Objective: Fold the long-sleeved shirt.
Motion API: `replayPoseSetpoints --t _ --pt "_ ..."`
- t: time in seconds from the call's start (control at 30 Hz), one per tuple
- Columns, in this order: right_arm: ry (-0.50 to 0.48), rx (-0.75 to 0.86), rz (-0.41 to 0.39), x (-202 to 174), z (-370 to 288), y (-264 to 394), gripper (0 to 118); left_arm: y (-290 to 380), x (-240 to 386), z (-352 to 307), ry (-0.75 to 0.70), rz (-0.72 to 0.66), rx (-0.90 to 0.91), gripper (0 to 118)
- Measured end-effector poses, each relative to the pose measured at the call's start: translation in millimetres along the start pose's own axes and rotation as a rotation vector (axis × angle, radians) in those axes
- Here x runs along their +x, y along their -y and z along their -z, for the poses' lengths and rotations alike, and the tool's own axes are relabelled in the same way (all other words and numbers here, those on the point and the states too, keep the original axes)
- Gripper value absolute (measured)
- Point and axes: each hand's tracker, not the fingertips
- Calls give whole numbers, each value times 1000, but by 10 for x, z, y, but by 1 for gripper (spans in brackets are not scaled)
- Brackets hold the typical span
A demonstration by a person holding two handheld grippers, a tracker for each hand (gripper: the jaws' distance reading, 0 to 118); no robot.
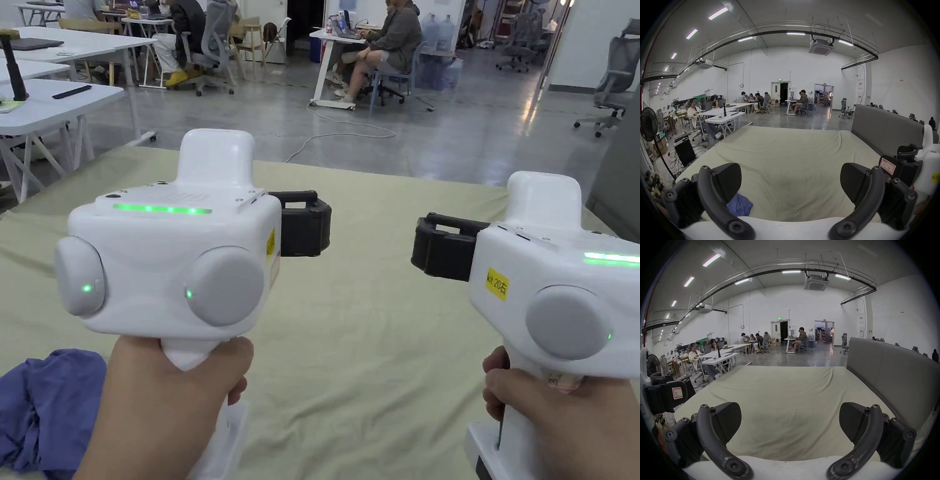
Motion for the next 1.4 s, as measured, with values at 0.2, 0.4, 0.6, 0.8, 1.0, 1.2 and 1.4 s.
replayPoseSetpoints --t 0.2,0.4,0.6,0.8,1.0,1.2,1.4 --pt "3 5 11 14 -5 -16 118 -2 -1 9 1 -6 -2 118" --pt "11 8 11 27 -19 -21 118 -24 11 -10 5 -3 8 118" --pt "8 8 11 18 -39 -12 118 -43 1 -43 24 -18 10 118" --pt "12 15 24 28 -66 -17 118 -25 -11 -58 4 -8 17 118" --pt "19 23 16 20 -85 -10 118 19 5 -19 34 30 28 118" --pt "22 36 -4 5 -86 12 113 114 103 -37 -49 110 78 118" --pt "-111 -42 51 1 8 51 0 174 -61 95 86 -58 -55 0"
